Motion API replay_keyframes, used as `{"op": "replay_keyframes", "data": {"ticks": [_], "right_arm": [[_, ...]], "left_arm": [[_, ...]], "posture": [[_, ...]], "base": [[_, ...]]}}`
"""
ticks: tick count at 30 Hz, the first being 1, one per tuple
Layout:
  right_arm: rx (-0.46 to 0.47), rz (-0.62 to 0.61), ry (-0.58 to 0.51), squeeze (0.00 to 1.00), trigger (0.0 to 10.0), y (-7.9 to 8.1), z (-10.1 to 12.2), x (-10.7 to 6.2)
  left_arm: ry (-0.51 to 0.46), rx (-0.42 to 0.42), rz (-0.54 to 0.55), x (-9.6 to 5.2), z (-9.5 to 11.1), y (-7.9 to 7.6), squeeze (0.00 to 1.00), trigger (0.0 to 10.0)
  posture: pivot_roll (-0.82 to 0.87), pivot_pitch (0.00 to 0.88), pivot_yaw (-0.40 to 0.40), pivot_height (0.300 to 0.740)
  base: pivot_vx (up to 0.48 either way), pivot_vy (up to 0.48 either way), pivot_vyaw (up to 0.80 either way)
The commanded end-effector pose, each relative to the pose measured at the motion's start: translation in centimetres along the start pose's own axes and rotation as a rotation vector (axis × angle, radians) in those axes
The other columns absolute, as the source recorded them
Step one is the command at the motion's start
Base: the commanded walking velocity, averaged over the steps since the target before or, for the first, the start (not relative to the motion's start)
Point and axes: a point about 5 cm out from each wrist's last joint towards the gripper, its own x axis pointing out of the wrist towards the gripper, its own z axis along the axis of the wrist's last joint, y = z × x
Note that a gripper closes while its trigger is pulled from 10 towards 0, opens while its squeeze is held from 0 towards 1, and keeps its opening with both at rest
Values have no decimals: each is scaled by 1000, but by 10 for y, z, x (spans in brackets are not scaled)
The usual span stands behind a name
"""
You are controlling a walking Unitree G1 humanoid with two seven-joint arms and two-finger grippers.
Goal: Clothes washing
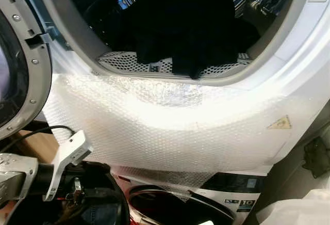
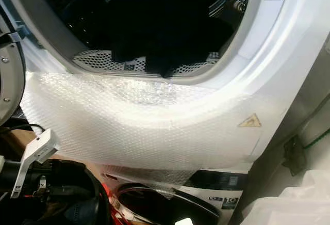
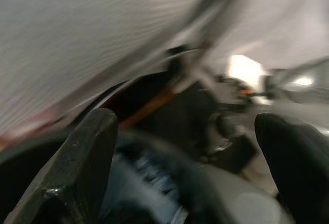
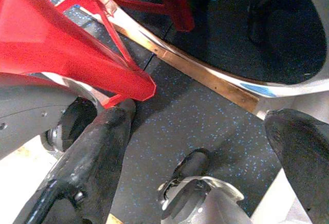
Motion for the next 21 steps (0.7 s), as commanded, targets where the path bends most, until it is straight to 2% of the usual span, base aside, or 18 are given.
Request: {"op": "replay_keyframes", "data": {"ticks": [1, 3, 4, 6, 7, 8, 9, 10, 11, 12, 15, 18, 21], "right_arm": [[-7, 21, 20, 0, 10000, 6, -4, 0], [-11, 23, 21, 0, 10000, 6, -4, 0], [-11, 23, 21, 0, 10000, 6, -4, 0], [-24, 26, 23, 0, 10000, 5, -3, 0], [-24, 26, 23, 0, 10000, 5, -3, 0], [-33, 29, 24, 0, 10000, 5, -3, 0], [-39, 31, 25, 0, 10000, 5, -3, 0], [-43, 32, 25, 0, 10000, 4, -3, 0], [-44, 32, 25, 0, 10000, 4, -3, 0], [-47, 34, 24, 0, 10000, 5, -3, 0], [-55, 36, 18, 0, 10000, 4, 0, 0], [-53, 33, 14, 0, 10000, 2, 1, 1], [-53, 31, 15, 0, 10000, 1, 1, 0]], "left_arm": [[39, -30, 114, -6, -6, 2, 1000, 10000], [128, -55, 171, -5, -26, 1, 1000, 10000], [128, -55, 171, -5, -26, 1, 1000, 10000], [199, -148, 238, 2, -63, -2, 1000, 10000], [199, -148, 238, 2, -63, -2, 1000, 10000], [218, -216, 294, 10, -87, 2, 702, 10000], [233, -238, 321, 13, -98, 3, 510, 10000], [240, -256, 335, 17, -107, 4, 0, 10000], [244, -265, 341, 19, -113, 4, 0, 10000], [248, -318, 375, 21, -121, 5, 0, 10000], [362, -395, 483, 22, -164, 6, 0, 10000], [372, -386, 513, 22, -170, 6, 0, 10000], [417, -370, 554, 14, -172, 8, 0, 10000]], "posture": [[274, 0, 105, 740], [281, 0, 102, 740], [281, 0, 102, 740], [289, 0, 91, 740], [289, 0, 91, 740], [293, 0, 83, 740], [293, 0, 81, 740], [300, 0, 76, 740], [300, 0, 76, 740], [298, 0, 73, 740], [291, 0, 69, 740], [290, 0, 64, 740], [294, 0, 61, 740]], "base": [[0, 0, 0], [0, 0, 0], [0, 0, 0], [0, 0, 0], [0, 0, 0], [0, 0, 0], [0, 0, 0], [0, 0, 0], [0, 0, 0], [0, 0, 0], [0, 0, 0], [0, 0, 0], [0, 0, 0]]}}
